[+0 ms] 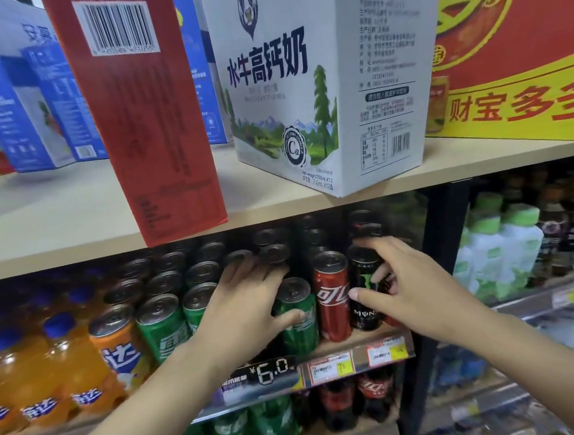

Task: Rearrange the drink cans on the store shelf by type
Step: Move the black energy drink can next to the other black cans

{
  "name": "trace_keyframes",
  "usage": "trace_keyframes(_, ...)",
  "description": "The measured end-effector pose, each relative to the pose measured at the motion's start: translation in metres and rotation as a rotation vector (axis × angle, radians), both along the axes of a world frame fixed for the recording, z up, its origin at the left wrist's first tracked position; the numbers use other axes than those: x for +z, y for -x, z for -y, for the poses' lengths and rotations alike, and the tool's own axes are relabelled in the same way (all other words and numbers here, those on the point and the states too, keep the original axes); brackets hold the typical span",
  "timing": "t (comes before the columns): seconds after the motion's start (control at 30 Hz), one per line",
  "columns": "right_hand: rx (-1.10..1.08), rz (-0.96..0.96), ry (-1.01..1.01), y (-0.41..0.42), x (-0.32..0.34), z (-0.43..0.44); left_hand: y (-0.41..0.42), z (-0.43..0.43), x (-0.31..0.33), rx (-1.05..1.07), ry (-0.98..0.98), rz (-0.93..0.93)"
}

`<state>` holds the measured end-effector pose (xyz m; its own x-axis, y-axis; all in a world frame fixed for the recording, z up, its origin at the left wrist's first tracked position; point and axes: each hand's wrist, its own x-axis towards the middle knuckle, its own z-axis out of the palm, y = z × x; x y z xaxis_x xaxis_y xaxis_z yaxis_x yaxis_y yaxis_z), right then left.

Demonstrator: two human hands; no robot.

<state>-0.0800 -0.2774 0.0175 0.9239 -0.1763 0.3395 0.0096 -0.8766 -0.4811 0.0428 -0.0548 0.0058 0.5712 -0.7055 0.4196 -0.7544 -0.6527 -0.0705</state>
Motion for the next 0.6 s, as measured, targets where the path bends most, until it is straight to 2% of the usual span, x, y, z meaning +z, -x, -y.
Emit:
trace_keyframes(0.2, 0.039, -0.104, 0.095, -0.024, 0.01, -0.011, -0.006, 0.007, -0.001, -0.013, -0.096, 0.047)
trace_keyframes(0.37, 0.046, -0.095, 0.164, -0.034, 0.018, -0.006, -0.005, 0.013, 0.003, -0.015, -0.104, 0.028)
trace_keyframes(0.6, -0.036, -0.204, 0.239, -0.034, 0.014, 0.01, -0.005, 0.023, 0.008, -0.012, -0.009, -0.017)
